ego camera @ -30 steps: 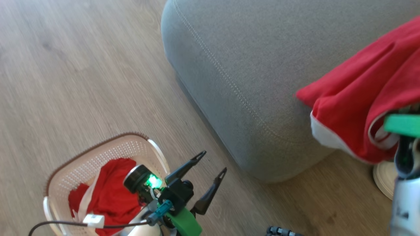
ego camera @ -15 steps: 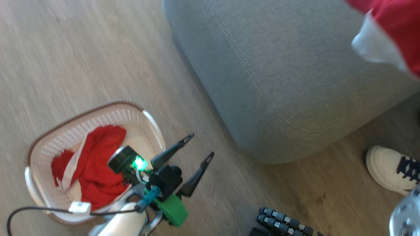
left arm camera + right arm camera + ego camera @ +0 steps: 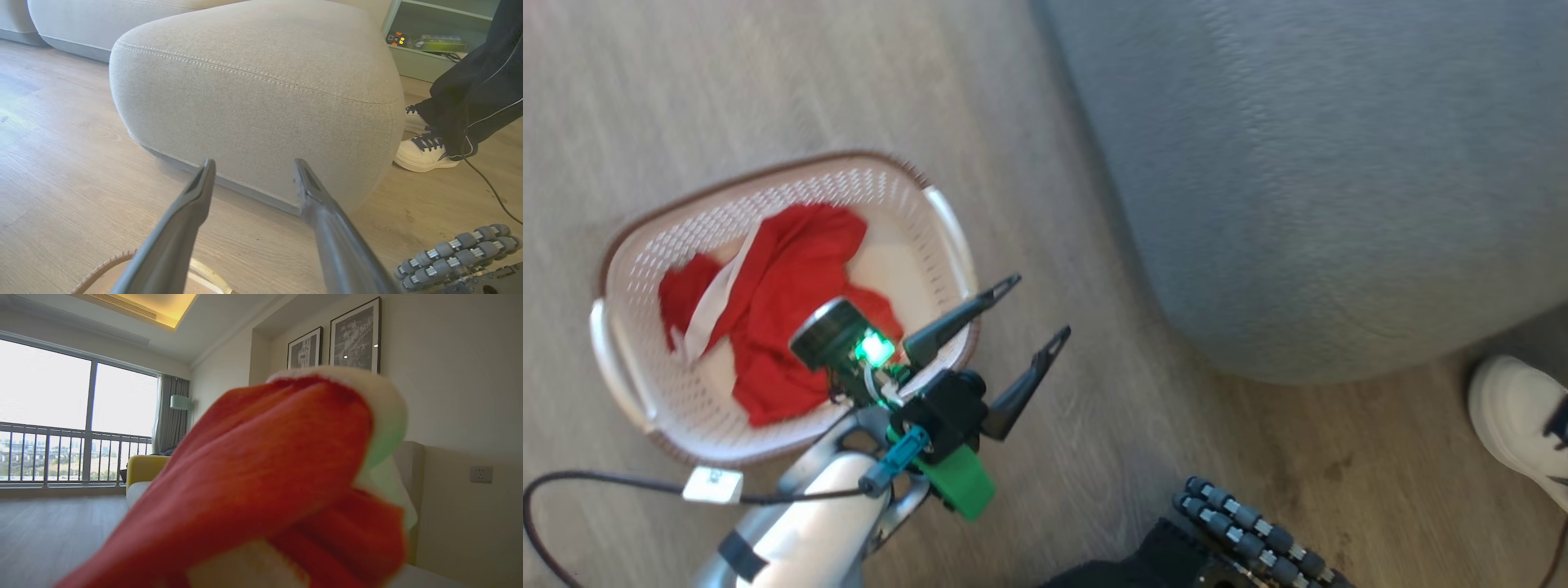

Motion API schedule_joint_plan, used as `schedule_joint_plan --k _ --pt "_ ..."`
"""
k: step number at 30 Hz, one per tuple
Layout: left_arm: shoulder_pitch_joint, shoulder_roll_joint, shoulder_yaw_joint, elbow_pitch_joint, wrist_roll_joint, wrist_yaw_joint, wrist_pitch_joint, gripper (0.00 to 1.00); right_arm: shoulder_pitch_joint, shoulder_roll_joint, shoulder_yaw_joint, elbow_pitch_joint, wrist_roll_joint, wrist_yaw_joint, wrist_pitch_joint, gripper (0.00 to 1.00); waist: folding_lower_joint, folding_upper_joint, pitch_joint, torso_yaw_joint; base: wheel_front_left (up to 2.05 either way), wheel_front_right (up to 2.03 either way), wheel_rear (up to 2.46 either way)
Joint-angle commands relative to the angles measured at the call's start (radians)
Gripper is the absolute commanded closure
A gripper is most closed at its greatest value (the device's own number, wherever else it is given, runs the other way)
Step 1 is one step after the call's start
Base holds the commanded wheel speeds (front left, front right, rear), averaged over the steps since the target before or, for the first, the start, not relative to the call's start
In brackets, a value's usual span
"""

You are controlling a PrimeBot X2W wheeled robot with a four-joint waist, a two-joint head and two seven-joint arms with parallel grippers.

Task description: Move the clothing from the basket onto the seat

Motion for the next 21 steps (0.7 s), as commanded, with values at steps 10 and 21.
schedule_joint_plan --k 10,21 --pt "-0.06 -0.01 0.001 -0.042 0.004 0.004 -0.005 0.0 -0.114 -0.128 -0.123 0.19 -0.168 0.0 -0.002 1.0 -0.0001 0.0 0.106 0.164 0.0 0.0 0.0" --pt "-0.06 -0.016 -0.005 -0.044 0.002 0.018 -0.005 0.0 -0.137 -0.179 -0.336 0.448 -0.372 0.0 -0.002 1.0 -0.0001 0.0 0.127 0.231 0.0 0.0 0.0"
